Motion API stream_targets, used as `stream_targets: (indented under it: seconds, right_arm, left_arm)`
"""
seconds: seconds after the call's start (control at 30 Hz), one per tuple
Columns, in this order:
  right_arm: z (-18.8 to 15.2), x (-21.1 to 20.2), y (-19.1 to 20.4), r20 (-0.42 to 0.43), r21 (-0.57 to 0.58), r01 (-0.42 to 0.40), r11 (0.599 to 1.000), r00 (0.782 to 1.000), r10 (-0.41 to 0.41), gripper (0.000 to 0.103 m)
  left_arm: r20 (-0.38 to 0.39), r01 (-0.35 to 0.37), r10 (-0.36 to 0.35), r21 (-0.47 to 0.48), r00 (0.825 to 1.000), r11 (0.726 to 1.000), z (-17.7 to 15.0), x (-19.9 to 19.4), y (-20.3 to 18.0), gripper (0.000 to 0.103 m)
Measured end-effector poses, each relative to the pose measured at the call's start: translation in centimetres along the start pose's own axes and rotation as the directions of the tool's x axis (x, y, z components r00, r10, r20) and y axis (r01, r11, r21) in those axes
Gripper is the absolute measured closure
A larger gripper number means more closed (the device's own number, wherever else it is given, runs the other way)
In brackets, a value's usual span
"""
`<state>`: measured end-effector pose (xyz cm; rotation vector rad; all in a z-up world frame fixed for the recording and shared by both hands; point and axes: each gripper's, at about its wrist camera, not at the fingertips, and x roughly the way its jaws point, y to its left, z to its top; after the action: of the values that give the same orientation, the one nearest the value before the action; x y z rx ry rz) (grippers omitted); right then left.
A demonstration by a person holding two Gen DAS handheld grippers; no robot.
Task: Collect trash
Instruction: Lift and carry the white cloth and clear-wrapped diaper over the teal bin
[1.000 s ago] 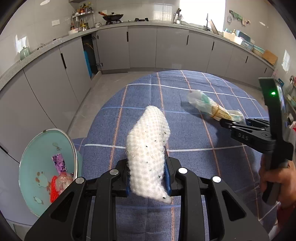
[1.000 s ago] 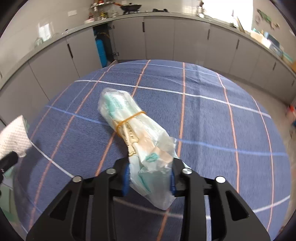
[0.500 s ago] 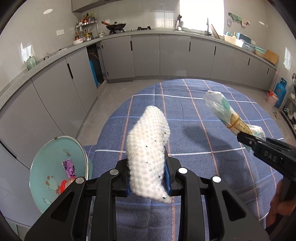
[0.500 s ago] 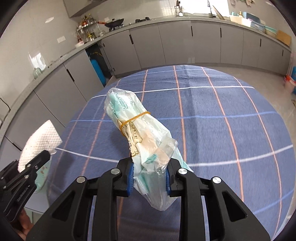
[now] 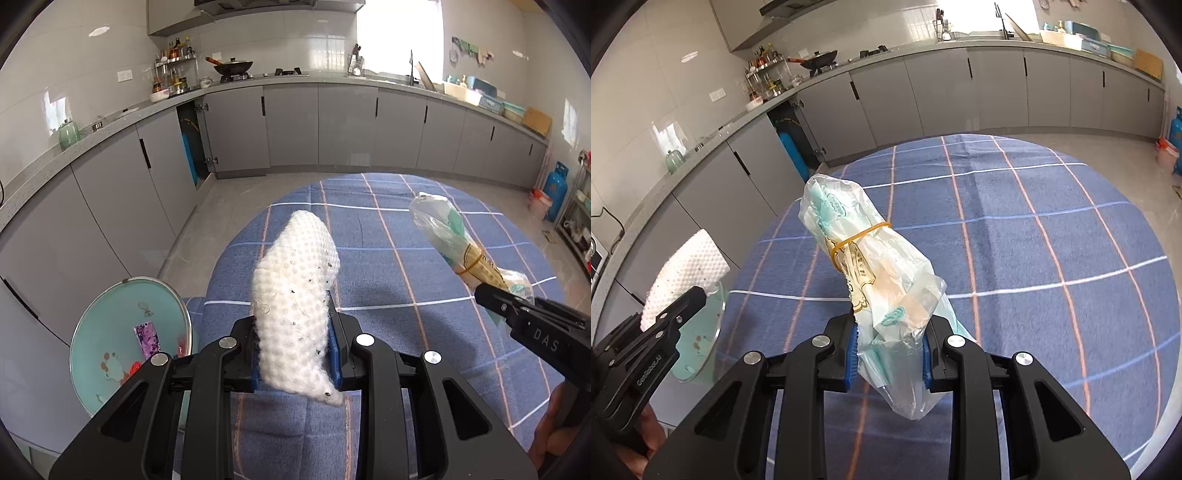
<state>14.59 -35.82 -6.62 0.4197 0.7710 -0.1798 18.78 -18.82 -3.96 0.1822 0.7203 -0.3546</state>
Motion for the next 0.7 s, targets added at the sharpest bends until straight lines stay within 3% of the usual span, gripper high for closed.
stream_targets:
  seconds: [0.4, 0.53, 0.7]
  right_arm:
    - [-2.1, -2.9, 3.8, 0.051, 0.045, -0.09, 0.995, 0.995, 0.087, 0.077]
    - [-2.8, -3.0, 6.2, 0.049, 0.027, -0.13, 0.991, 0.99, 0.129, 0.077]
    - [-4.0, -2.6, 9.3, 0.028, 0.012, -0.185, 0.983, 0.982, 0.185, 0.077]
  left_arm:
    - [0.05, 0.073, -0.067, -0.122, 0.997, 0.99, -1.9, -3.1, 5.3, 0.076]
    - [0.066, 0.061, -0.051, -0.171, 0.997, 0.983, -3.2, -4.4, 8.0, 0.076]
    - [0.057, -0.007, 0.02, -0.21, 0.998, 0.978, -4.2, -4.9, 10.9, 0.076]
